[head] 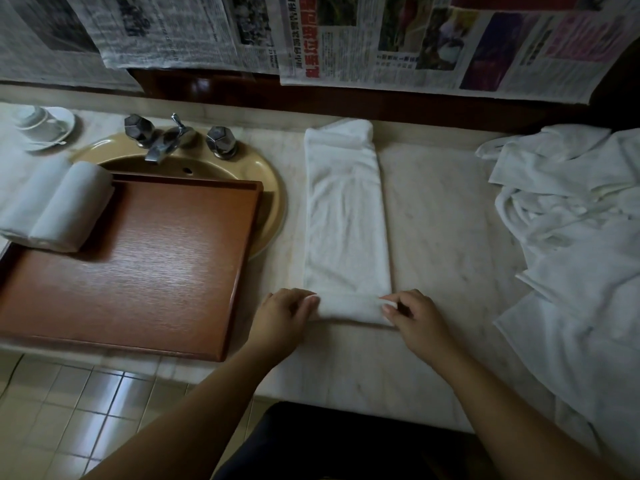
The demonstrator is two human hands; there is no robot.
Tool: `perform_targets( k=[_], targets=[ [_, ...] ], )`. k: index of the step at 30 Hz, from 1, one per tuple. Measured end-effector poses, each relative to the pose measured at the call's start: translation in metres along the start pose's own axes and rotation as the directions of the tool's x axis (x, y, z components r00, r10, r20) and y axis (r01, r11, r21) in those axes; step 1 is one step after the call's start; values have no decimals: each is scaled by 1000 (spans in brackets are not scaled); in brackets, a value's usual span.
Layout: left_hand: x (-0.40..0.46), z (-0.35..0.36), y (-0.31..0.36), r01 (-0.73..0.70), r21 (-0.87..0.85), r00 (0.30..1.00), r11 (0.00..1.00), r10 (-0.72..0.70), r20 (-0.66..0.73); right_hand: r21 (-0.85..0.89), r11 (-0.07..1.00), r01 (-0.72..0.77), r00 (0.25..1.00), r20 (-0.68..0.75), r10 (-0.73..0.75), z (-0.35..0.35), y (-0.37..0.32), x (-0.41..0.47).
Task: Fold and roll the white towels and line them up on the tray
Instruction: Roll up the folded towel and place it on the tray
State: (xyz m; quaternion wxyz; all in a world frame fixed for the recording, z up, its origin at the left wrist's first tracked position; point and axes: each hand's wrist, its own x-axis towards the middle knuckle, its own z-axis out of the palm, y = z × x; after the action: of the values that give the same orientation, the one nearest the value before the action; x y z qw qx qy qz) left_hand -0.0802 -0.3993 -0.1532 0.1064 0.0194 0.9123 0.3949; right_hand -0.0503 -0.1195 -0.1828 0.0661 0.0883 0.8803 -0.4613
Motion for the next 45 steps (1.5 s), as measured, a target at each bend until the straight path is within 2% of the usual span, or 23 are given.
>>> perform_targets(
  k=[2, 3, 4, 6, 8, 10, 12, 14, 16, 18, 22, 24, 25, 27, 29, 31, 33, 35, 37, 39, 41, 43, 45],
  targets=[
    [7, -1, 9, 160, -183, 987, 970, -157, 26, 72, 993, -96, 995, -21, 98, 2, -5, 6],
    [10, 0, 13, 196, -214, 981, 957, -192, 41, 75, 991, -114, 993, -26, 116, 3, -8, 7],
    [12, 1, 13, 167, -134, 986, 977, -164, 28, 29, 995, -94, 995, -32, 95, 4, -9, 7],
    [12, 3, 10, 2, 175, 999, 985, 7, -53, -89, 996, -19, 998, -67, 13, 2, -10, 3],
    [7, 6, 3, -172, 361, 969, 917, 222, -104, -152, 982, 114, 983, -125, -134, -2, -13, -6],
    [1, 3, -5, -324, 444, 914, 836, 398, -82, -291, 908, 302, 934, -102, -343, -8, -13, -17],
    [-1, -1, -13, -446, 496, 862, 745, 507, 13, -393, 819, 418, 886, -22, -463, -11, -7, -23],
    [2, -5, -18, -520, 504, 822, 690, 565, 74, -442, 769, 462, 864, 31, -502, -15, 1, -20],
    [7, -8, -21, -541, 490, 816, 683, 567, 111, -424, 777, 466, 868, 46, -495, -18, 6, -13],
    [11, -8, -22, -492, 463, 857, 737, 502, 112, -347, 833, 432, 893, 34, -449, -18, 6, -4],
    [23, -5, -5, -247, 304, 969, 920, 240, 61, -137, 963, 234, 967, -67, -245, -10, 0, 13],
    [24, -5, 10, -119, 175, 993, 977, 116, 26, -90, 988, 124, 988, -85, -132, -5, 0, 23],
    [25, -5, 16, -15, 54, 1000, 998, 15, -4, -82, 993, 82, 992, -89, -89, -2, 0, 27],
    [28, -5, 27, 227, -257, 972, 940, -234, 0, -39, 999, 21, 993, -119, -25, 1, -2, 32],
    [35, -3, 31, 342, -382, 934, 858, -355, 38, 3, 1000, 21, 985, -172, -20, 0, -8, 35],
    [41, -2, 30, 251, -189, 961, 949, -267, -67, -110, 985, 131, 963, -221, -152, -3, -12, 33],
    [39, 0, 25, 19, 135, 982, 991, 7, -189, -352, 893, 280, 895, -242, -376, -7, -12, 25],
    [33, 2, 15, -256, 338, 916, 906, 339, -216, -489, 790, 369, 831, -206, -516, -11, -9, 16],
    [27, 0, 2, -436, 392, 847, 810, 517, -125, -531, 735, 422, 812, -138, -567, -14, -1, 9],
    [26, -3, -10, -517, 421, 818, 745, 575, -11, -540, 719, 438, 820, -88, -566, -17, 4, 6],
    [27, -7, -16, -528, 413, 823, 742, 568, 32, -516, 744, 425, 845, -68, -530, -18, 6, 5],
    [26, -8, -15, -500, 358, 850, 788, 525, 32, -459, 794, 399, 880, -53, -472, -17, 7, 6],
    [23, -9, -10, -400, 301, 911, 866, 412, 25, -353, 868, 348, 922, -39, -385, -15, 9, 7]
  ],
)
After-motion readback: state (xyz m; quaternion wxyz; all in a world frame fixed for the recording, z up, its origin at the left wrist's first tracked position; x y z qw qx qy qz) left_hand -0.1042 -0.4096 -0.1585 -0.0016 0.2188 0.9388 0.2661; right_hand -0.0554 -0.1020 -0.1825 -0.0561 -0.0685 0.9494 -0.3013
